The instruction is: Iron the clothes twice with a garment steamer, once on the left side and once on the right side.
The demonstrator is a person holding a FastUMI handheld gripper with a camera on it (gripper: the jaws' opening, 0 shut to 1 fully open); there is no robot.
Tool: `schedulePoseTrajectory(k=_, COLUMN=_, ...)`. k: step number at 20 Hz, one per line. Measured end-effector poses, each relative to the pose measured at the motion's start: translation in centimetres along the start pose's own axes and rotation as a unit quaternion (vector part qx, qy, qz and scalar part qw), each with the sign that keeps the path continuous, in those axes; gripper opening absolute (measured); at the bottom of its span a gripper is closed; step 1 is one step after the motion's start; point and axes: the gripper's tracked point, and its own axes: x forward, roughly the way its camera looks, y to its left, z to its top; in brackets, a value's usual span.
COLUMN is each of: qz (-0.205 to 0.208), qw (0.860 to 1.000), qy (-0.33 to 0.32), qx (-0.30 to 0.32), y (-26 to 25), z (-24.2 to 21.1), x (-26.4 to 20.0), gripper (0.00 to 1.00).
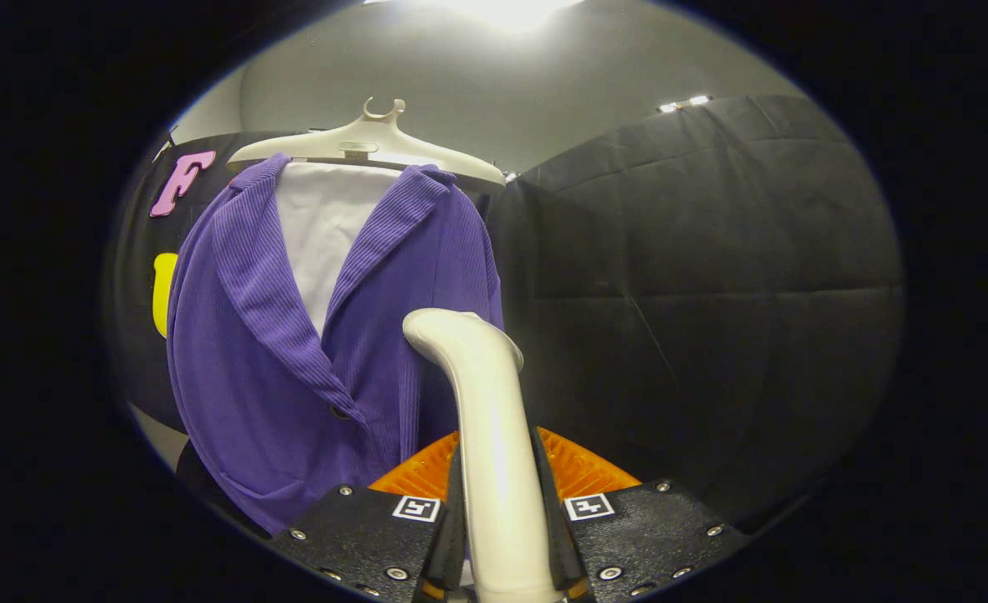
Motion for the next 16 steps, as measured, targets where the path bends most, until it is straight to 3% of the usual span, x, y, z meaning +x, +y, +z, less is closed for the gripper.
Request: schedulePoseTrajectory(k=16, qz=0.006, qw=0.997, qy=0.074, qx=-0.003, y=-1.1, z=-9.0, x=-0.7, gripper=0.40)
